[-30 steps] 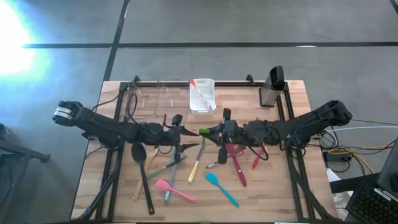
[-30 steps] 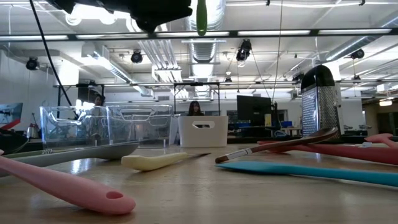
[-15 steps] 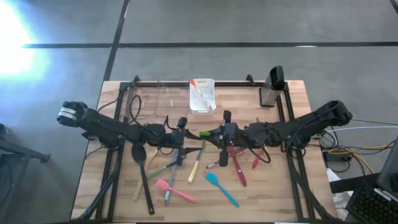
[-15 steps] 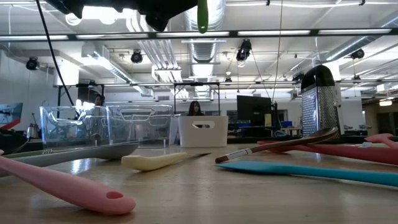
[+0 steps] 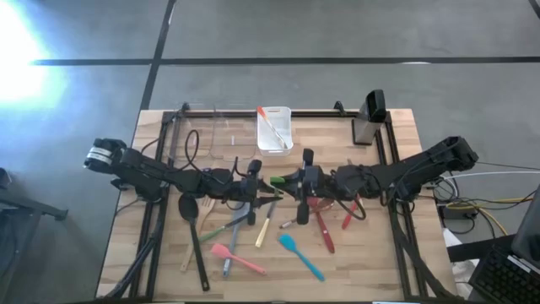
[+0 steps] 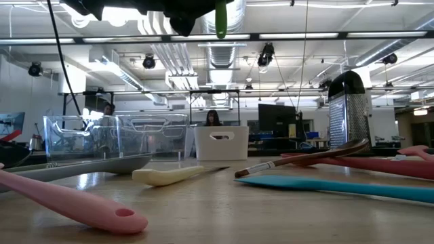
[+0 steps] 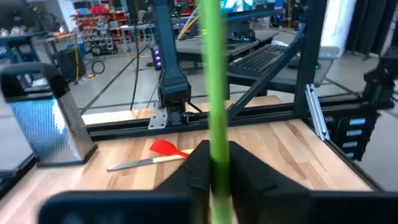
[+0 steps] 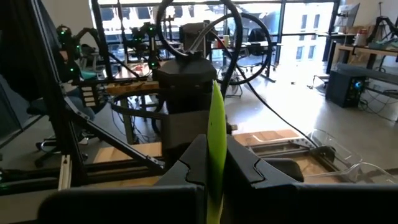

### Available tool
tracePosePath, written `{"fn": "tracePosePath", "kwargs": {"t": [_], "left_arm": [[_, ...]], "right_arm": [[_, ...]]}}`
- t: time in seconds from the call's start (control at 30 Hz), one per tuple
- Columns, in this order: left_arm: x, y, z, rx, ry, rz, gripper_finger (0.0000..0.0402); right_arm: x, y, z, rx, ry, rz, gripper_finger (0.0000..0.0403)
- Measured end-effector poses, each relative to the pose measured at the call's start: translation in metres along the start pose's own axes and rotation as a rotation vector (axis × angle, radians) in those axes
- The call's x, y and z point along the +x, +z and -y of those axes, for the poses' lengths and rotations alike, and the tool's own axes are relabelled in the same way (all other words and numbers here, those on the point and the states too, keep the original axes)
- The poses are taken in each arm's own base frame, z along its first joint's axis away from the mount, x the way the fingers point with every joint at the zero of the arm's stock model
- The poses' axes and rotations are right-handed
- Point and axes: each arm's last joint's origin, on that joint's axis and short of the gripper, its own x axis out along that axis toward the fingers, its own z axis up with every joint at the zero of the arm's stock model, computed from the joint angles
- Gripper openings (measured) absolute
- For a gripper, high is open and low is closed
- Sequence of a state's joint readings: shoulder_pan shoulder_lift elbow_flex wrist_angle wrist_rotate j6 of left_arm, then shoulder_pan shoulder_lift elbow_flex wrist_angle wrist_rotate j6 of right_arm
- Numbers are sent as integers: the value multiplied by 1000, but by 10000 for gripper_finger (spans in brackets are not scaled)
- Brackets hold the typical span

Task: Pick & Place Kitchen Items
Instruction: Put the green spatula into the right transparent bin

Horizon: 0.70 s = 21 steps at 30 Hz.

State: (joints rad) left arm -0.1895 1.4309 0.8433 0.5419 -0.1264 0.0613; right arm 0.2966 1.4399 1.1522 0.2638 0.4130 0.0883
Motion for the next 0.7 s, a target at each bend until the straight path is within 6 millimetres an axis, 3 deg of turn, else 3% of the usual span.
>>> {"fn": "tracePosePath", "kwargs": {"t": [0.37, 0.7], "left_arm": [[-4, 3, -1, -18, 7, -11, 28], [-39, 17, -12, 13, 175, -67, 28]], "right_arm": [[-6, 4, 2, 3, -4, -15, 29], [-58, 10, 29, 81, -197, -268, 95]]}}
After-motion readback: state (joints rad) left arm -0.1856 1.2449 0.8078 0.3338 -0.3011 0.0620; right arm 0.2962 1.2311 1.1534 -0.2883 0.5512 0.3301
